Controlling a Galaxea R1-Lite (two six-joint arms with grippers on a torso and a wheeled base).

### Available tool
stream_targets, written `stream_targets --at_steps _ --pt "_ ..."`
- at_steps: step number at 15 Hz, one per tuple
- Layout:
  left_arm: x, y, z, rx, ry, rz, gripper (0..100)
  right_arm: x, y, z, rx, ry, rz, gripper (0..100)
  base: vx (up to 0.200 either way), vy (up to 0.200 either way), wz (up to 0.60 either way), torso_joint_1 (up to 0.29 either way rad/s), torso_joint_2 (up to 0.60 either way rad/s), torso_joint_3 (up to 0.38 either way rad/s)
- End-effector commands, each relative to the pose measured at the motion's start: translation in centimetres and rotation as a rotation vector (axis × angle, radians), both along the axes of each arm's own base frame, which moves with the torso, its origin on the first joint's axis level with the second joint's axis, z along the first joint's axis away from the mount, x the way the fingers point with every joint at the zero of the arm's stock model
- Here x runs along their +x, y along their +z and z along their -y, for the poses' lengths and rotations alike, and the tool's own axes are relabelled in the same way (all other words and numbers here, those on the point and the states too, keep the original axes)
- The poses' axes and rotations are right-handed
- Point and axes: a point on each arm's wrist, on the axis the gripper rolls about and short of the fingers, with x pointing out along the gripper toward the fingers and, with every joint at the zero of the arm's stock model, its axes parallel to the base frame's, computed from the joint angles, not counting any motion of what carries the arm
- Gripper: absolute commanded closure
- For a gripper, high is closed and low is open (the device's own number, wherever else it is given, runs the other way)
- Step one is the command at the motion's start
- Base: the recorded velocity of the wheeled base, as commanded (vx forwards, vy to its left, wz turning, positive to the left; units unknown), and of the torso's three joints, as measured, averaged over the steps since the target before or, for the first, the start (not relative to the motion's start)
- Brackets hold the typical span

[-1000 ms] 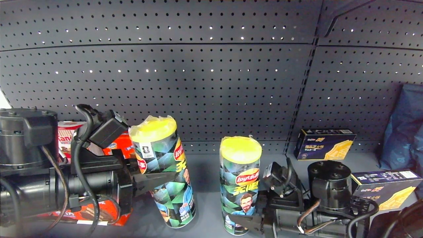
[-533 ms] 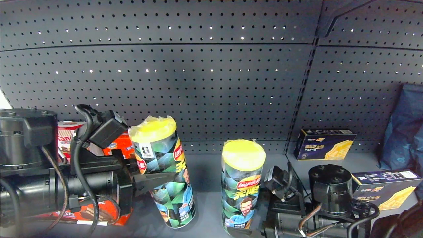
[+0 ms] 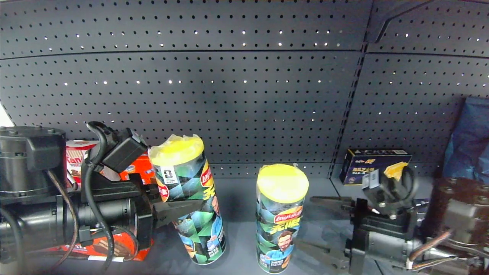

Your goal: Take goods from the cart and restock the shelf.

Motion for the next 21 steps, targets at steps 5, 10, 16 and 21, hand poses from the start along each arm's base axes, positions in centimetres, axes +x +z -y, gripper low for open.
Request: stream_targets --at_steps 5,10,16,21 --pt "0.0 0.1 0.0 -0.001 0.000 0.004 100 -4.9 6.1 8.2 0.137 -0.396 0.234 0 0.000 0.000 0.00 0.000 0.00 0.000" --pt "-0.1 0.1 0.0 0.000 0.001 0.005 100 -8.7 3.9 12.5 0.118 -0.692 0.264 0 0.000 0.000 0.00 0.000 0.00 0.000" --pt "-0.2 0.1 0.0 0.000 -0.006 0.006 100 -16.3 -1.5 14.1 0.136 -0.911 0.230 0 0.000 0.000 0.00 0.000 0.00 0.000" --pt "-0.7 0.6 -0.1 -0.008 -0.009 0.031 100 -20.1 -6.7 14.1 0.104 -0.914 0.135 0 0.000 0.000 0.00 0.000 0.00 0.000"
